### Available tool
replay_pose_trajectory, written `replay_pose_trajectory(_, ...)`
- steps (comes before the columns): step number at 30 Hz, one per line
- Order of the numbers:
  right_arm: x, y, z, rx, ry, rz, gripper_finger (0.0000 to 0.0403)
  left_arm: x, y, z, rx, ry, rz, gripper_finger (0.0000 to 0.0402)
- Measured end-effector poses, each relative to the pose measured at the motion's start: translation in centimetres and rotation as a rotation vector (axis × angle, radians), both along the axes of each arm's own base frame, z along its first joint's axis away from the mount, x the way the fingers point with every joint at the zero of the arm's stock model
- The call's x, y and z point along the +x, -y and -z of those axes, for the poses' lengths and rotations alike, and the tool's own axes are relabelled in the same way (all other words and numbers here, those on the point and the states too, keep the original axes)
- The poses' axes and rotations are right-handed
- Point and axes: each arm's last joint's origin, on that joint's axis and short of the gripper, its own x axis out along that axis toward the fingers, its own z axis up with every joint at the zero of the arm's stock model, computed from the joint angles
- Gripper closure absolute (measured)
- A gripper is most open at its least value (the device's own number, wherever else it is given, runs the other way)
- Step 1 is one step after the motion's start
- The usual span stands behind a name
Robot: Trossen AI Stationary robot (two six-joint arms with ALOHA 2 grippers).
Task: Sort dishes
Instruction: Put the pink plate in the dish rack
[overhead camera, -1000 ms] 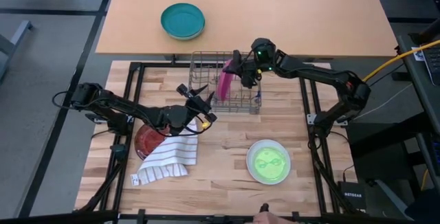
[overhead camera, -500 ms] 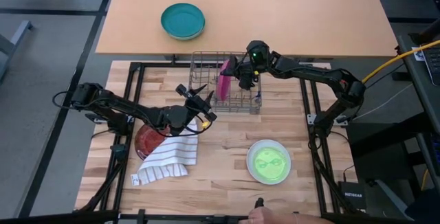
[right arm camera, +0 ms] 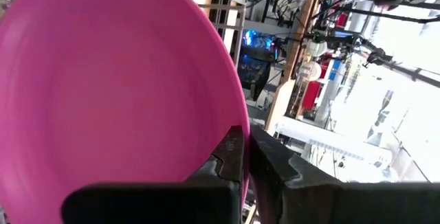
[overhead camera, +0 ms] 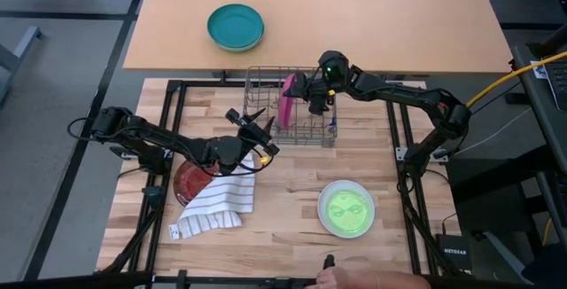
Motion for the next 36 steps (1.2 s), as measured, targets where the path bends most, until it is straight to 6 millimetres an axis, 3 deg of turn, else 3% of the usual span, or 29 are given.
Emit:
replay_pose_trajectory(12, -0.1, -0.1, 0.0, 0.024, 0.008, -0.057, 0.0386, 0.0, 0.0, 0.0, -0.005, 0.008, -0.007, 0.0247)
replay_pose_trajectory(22, -1.4, 1.6, 0.3, 0.075, -0.005, -0.067, 0.0386, 0.0, 0.0, 0.0, -0.011, 0.018, -0.008, 0.0247)
replay_pose_trajectory(36, -1.7, 1.5, 0.1, 0.106, 0.048, -0.235, 0.0386, 0.0, 0.0, 0.0, -0.039, 0.063, -0.011, 0.0247)
